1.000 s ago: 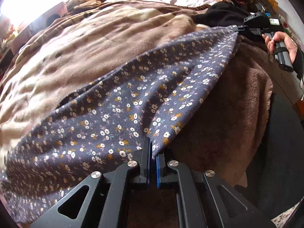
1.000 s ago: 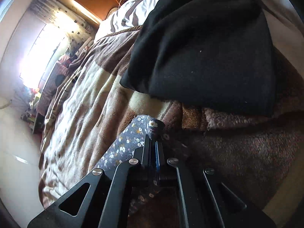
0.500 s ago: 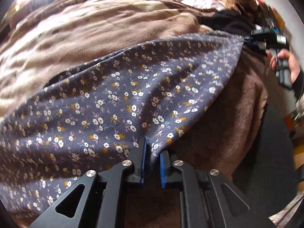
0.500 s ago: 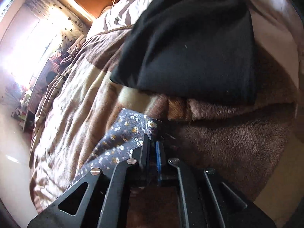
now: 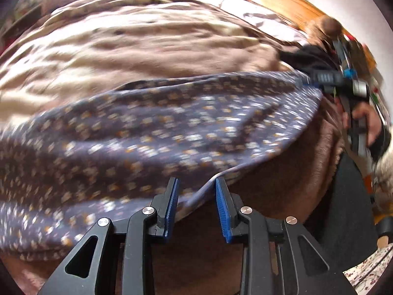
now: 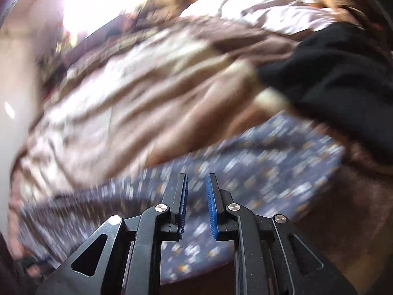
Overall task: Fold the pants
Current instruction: 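Open the left gripper and pull back from the pants while the right gripper holds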
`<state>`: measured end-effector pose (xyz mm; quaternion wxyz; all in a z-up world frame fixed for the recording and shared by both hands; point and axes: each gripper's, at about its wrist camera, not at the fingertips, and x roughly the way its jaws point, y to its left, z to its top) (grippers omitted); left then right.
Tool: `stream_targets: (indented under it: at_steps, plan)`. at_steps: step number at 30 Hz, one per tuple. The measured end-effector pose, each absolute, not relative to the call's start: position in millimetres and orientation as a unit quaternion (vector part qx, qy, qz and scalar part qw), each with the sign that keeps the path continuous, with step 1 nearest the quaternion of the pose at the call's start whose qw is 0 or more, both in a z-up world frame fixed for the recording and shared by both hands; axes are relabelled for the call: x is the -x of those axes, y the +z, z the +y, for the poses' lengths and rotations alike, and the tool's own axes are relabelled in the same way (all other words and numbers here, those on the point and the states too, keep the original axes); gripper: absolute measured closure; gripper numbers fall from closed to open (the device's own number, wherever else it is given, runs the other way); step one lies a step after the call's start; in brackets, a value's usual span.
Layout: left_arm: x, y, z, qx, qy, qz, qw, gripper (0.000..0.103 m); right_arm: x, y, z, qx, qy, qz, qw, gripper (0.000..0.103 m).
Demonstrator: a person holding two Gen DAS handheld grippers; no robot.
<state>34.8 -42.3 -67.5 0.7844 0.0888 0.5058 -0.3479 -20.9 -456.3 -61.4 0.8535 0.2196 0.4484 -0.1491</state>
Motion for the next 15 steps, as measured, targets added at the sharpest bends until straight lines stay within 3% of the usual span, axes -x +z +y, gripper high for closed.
stream_targets:
  at_steps: [3,10,15]
  plan:
    - [-44.6,-64.6,-16.1,-0.071,-0.324,0.500,0.800,0.073,16.0,-80.8,-423.6,-0.177,-0.144,0.499,0.836,0.087]
    - [-76.6,-64.8,62.2,-0.003,-0.240,0.496,0.835,0.073,-3.0,-75.2,-337.1,-0.113,-0.032,0.491,0.863,0.087]
    - [-88.6,-77.0,97.4,-0.009,-0.193,0.503,0.842,0.073,1.3,-88.1,-261.8,-0.061,0.048,0.509,0.857,0.087]
